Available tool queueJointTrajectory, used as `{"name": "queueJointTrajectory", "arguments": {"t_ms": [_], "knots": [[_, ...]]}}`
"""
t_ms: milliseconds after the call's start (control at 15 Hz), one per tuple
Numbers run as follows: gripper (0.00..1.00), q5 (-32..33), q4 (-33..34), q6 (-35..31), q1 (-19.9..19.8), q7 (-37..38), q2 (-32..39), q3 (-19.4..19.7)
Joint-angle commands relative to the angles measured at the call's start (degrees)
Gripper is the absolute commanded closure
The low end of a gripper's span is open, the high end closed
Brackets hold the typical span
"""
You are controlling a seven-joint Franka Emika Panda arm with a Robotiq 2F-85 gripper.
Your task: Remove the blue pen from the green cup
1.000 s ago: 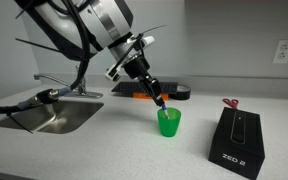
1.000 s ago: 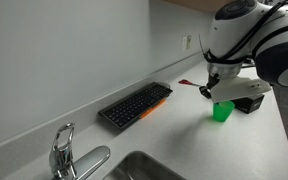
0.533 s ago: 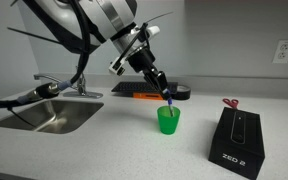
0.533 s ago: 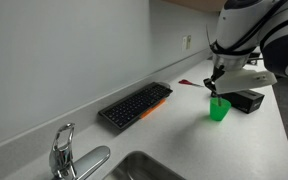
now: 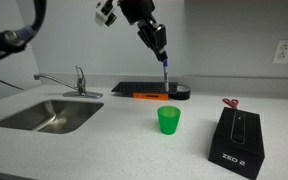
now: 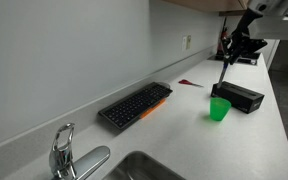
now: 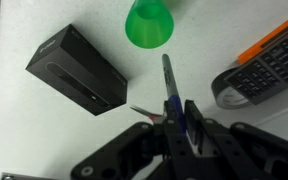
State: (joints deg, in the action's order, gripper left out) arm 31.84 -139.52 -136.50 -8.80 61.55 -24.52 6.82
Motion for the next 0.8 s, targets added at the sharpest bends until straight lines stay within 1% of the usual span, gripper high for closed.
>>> {"name": "queueJointTrajectory", "arguments": {"t_ms": [0, 200, 333, 400, 533, 667, 733], "knots": [[0.96, -14.25, -1.49, 0.2, 3.19, -9.74, -2.82, -1.92], [0.96, -23.43, -2.0, 1.23, 5.74, -14.49, 0.85, -5.63], [0.96, -26.39, -2.16, 3.01, 6.77, -16.29, 4.17, -8.3], [0.96, -26.46, -1.85, 4.62, 6.81, -16.51, 5.95, -9.67], [0.96, -24.36, -0.47, 9.38, 6.37, -15.65, 9.4, -12.04], [0.96, -22.54, 1.55, 14.81, 6.18, -15.42, 12.48, -13.03], [0.96, -21.66, 2.73, 16.49, 6.08, -14.85, 14.05, -13.11]]}}
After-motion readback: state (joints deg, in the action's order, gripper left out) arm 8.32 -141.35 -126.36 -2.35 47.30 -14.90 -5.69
